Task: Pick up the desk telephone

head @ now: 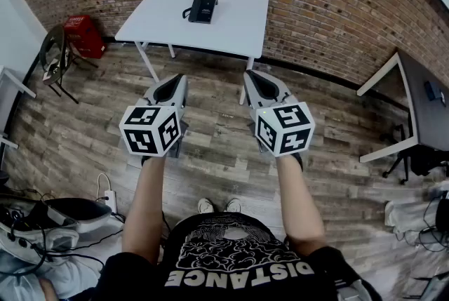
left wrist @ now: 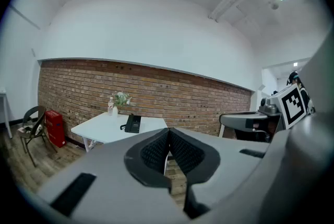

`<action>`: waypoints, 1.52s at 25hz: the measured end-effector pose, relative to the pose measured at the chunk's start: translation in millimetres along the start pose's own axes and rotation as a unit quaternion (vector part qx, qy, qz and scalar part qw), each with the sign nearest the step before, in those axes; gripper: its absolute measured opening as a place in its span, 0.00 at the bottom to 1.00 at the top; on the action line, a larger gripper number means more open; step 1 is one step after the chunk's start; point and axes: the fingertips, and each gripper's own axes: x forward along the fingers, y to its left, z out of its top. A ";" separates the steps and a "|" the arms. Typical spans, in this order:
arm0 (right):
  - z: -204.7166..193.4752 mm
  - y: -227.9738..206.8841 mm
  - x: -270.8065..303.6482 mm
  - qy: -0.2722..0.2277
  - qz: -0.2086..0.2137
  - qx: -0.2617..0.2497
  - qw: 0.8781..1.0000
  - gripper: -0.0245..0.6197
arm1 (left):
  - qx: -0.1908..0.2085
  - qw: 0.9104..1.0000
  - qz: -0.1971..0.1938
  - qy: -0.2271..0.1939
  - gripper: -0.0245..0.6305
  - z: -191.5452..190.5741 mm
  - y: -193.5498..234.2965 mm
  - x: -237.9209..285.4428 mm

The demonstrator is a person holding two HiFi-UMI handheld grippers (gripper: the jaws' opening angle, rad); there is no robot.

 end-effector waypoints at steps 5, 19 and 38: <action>-6.2 -6.5 -1.1 -0.003 -0.002 0.003 1.000 0.04 | 0.001 1.000 0.004 0.003 0.05 -3.8 -1.6 7.3; -14.5 -52.5 11.7 -0.006 0.027 0.015 1.000 0.04 | -0.004 1.000 0.022 0.012 0.05 -12.5 -18.7 53.2; -26.5 -82.0 112.9 0.018 0.017 0.017 1.000 0.11 | -0.019 1.000 0.010 0.011 0.17 -5.0 54.3 131.8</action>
